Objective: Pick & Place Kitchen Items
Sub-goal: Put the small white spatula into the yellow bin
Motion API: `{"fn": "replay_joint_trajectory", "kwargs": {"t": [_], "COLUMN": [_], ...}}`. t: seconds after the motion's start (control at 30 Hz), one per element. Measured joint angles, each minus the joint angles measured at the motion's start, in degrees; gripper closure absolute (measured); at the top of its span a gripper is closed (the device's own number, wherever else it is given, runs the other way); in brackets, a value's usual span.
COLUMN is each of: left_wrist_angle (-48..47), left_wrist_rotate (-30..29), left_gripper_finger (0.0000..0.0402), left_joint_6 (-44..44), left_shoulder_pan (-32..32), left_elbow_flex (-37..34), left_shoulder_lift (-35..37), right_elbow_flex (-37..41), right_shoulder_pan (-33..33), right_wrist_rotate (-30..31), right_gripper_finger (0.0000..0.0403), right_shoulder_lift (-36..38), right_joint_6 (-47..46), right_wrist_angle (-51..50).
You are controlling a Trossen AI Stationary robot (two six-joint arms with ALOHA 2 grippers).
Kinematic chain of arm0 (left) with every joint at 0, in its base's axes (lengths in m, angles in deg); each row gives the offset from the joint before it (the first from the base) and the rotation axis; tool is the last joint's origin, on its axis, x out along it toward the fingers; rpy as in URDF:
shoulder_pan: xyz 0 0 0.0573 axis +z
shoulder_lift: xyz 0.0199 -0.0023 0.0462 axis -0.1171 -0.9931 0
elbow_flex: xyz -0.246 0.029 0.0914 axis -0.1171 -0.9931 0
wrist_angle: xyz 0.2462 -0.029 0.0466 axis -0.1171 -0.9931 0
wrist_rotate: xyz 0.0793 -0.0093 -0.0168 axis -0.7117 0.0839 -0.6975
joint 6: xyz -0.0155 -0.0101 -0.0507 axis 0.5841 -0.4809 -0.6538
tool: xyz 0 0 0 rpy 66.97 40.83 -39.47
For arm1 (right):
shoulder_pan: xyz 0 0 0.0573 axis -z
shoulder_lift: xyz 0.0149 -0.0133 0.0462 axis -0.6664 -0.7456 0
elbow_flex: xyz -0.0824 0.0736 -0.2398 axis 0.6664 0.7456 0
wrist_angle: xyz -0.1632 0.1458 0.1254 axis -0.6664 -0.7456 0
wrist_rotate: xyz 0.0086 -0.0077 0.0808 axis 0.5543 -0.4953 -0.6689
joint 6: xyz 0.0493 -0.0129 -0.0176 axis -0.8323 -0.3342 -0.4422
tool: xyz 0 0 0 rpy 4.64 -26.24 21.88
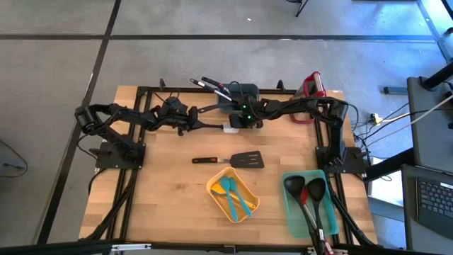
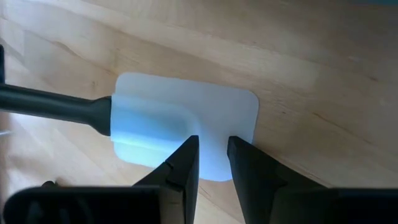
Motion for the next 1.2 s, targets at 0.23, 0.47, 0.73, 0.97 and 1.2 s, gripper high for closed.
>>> {"fn": "replay_joint_trajectory", "kwargs": {"t": [0.23, 0.47, 0.73, 0.97, 1.2], "left_wrist_angle": [0.4, -0.8, -16.2, -29.8, -33.3], "left_wrist_rotate": [-0.4, 0.1, -2.7, -8.4, -16.8], "left_gripper_finger": [0.0384, 0.0384, 0.0384, 0.0384, 0.0384], "left_joint_6": [0.1, -0.6, 2.0, 5.3, 5.2], "left_shoulder_pan": [-1.1, -3.0, -4.9, -9.7, -19.4], "left_elbow_flex": [0.0, 0.0, -0.1, -0.1, -0.1], "left_shoulder_lift": [0.1, 3.8, 16.6, 31.3, 44.1], "right_elbow_flex": [0.0, 0.8, 0.5, 0.3, 0.3], "right_shoulder_pan": [0.0, -0.1, -1.1, -2.1, -6.3], "right_wrist_rotate": [-0.5, -5.8, -7.9, -8.9, -12.8], "right_gripper_finger": [0.0307, 0.0307, 0.0304, 0.0280, 0.0255], "right_shoulder_lift": [0.0, 3.6, 17.8, 28.8, 34.3], "right_joint_6": [1.5, 7.3, 10.0, 6.7, -1.4], "right_wrist_angle": [0.2, 2.2, 1.0, -1.1, -2.0]}}
